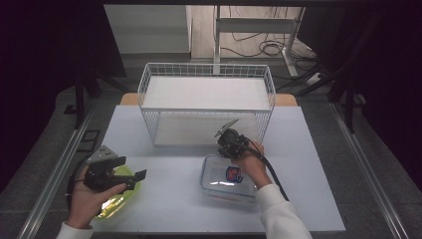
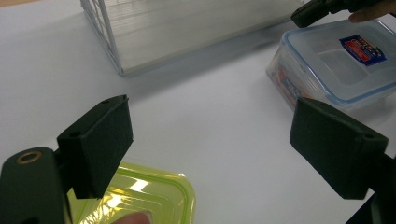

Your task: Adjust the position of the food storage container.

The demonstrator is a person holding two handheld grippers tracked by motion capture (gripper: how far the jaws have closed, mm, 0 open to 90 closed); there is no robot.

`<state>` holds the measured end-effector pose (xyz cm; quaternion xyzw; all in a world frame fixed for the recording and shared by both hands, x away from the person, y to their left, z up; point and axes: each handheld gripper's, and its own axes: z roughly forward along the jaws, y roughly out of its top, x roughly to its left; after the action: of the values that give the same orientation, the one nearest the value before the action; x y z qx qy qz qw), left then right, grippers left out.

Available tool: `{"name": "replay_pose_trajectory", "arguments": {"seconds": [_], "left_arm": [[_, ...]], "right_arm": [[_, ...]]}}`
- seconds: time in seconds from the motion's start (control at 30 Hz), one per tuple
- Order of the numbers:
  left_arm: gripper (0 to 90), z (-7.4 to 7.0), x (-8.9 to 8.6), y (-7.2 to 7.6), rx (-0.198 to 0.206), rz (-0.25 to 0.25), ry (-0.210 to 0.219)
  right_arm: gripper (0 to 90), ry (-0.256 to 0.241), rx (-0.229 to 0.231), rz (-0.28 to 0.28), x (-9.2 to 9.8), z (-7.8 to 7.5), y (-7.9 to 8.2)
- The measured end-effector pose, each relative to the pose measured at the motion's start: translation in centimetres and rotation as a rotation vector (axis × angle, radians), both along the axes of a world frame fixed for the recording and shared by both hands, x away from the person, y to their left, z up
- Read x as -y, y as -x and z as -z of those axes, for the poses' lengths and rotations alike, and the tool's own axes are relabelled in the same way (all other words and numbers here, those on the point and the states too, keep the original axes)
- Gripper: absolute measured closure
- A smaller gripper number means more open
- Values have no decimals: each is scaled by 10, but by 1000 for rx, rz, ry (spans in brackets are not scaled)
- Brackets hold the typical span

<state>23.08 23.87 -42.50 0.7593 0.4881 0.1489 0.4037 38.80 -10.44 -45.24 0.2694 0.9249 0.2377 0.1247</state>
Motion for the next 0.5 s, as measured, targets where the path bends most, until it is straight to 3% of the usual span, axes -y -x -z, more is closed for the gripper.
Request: {"name": "replay_pose_trajectory", "arguments": {"seconds": [0.17,0.23,0.3,0.37,0.5], "left_arm": [[126,1,2,0,-3,4,-3],[126,2,3,0,-4,6,-5],[126,2,3,0,-5,6,-5],[126,2,3,0,-4,7,-5],[126,3,4,1,-5,8,-7]], "right_arm": [[897,-11,-14,-35,-7,2,8],[897,8,-24,-50,-11,8,13],[896,12,-7,-55,-11,9,15],[896,-16,4,-50,-8,5,17],[896,-96,45,-49,16,-22,35]]}}
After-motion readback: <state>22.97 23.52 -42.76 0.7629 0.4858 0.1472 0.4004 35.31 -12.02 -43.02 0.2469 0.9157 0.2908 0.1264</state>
